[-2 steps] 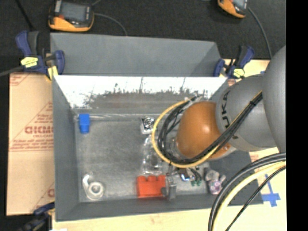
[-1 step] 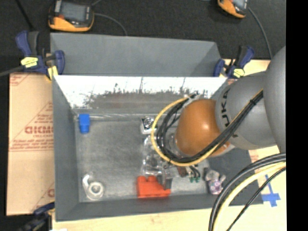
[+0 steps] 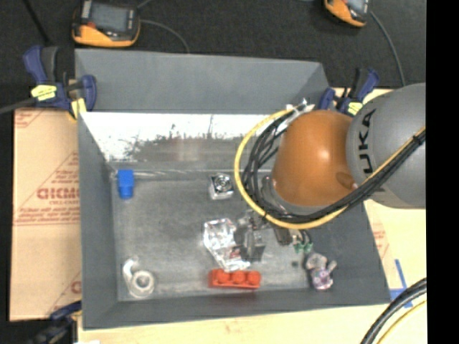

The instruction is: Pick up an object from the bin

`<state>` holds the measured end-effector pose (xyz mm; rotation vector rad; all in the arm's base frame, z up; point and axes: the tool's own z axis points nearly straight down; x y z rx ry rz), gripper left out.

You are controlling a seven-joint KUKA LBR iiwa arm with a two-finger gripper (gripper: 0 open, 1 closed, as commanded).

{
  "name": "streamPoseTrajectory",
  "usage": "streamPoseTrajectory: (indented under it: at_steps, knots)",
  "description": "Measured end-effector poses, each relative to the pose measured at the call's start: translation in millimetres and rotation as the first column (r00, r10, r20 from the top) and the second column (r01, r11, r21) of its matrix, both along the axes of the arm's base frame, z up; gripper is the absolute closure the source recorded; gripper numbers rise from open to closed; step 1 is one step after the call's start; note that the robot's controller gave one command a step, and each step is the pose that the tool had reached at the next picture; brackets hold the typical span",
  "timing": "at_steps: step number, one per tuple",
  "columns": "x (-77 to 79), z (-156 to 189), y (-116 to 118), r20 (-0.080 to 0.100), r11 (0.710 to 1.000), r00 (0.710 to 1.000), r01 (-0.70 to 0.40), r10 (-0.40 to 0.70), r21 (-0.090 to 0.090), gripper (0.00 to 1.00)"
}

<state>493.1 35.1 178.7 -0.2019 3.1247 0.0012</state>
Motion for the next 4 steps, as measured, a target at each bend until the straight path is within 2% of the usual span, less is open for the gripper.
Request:
streamPoseTrajectory:
  at_steps: [1,2,3,4]
  knots:
    - [-2.2,-40.6,-1.7,-0.013,0.988,0.988,0.153,-0.153,-0.001,1.00]
    - [77.0,-41.5,-27.3,-0.023,0.970,0.970,0.243,-0.243,-0.003,1.00]
    - [106.4,28.7,-40.2,0.003,0.968,0.968,0.252,-0.252,0.001,1.00]
    - [60.4,-32.8,-44.8,-0.012,0.916,0.916,0.401,-0.401,-0.002,1.00]
